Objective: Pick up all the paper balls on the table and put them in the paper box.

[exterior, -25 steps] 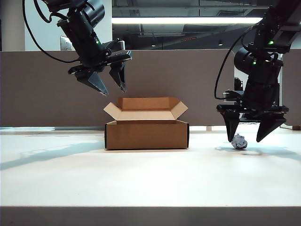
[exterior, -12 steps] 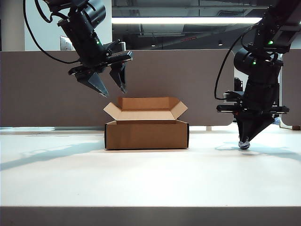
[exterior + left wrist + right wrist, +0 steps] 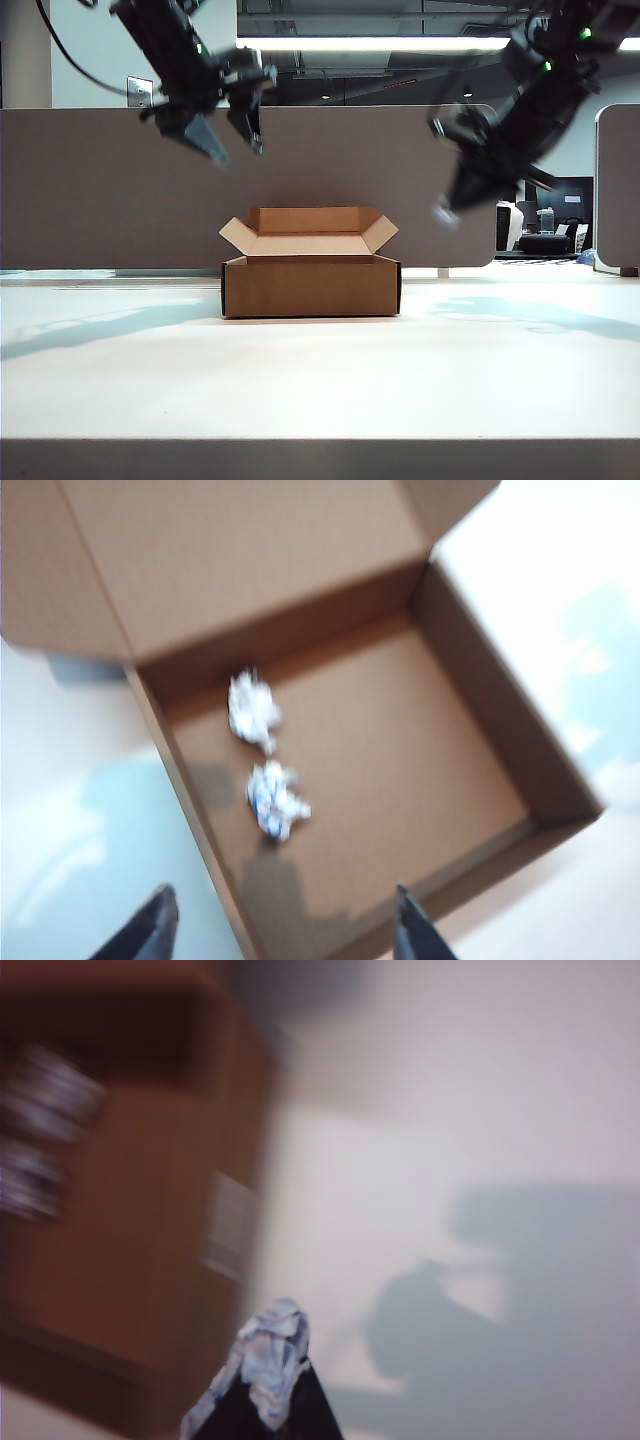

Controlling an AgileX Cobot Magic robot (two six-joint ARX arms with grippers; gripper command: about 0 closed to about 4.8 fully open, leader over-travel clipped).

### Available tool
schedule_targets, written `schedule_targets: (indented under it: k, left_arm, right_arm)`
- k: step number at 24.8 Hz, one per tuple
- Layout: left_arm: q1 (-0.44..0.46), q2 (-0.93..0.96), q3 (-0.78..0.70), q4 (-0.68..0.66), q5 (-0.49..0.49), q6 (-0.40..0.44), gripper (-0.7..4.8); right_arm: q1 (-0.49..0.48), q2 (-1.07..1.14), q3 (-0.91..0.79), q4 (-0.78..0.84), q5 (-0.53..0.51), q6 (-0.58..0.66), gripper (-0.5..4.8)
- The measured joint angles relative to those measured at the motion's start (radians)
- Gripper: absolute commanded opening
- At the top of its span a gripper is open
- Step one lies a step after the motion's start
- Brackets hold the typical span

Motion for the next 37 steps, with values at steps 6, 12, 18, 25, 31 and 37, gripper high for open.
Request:
schedule_targets:
  k: [6, 12, 18, 25, 31, 37]
  left_arm:
    - [0.001, -0.063, 0.000, 0.021, 0.000, 0.000, 2.68]
    - [0.004, -0.090, 0.000, -0.048, 0.000, 0.011, 2.68]
    - [0.002, -0.135, -0.002, -0.111, 0.023, 0.029, -0.06]
    - [0.003, -0.312, 0.000, -0.234, 0.022, 0.029, -0.05]
    - [-0.001, -0.500, -0.008, -0.414, 0.022, 0.044, -0.05]
    - [-0.089, -0.892, -0.254, -0.425, 0.020, 0.036, -0.05]
  right_arm:
    - [0.119, 0.000, 0.003, 0.233, -0.153, 0.164, 1.00]
    - [0.179, 0.076, 0.058, 0.192, -0.115, 0.163, 3.23]
    - [0.158, 0.000, 0.058, 0.143, -0.119, 0.121, 2.49]
    - [0.151, -0.247, 0.064, -0.010, -0.050, -0.132, 1.47]
    - [0.151, -0.451, 0.062, -0.311, 0.074, -0.204, 0.77]
    - [0.151, -0.682, 0.051, -0.630, 0.212, -0.201, 0.30]
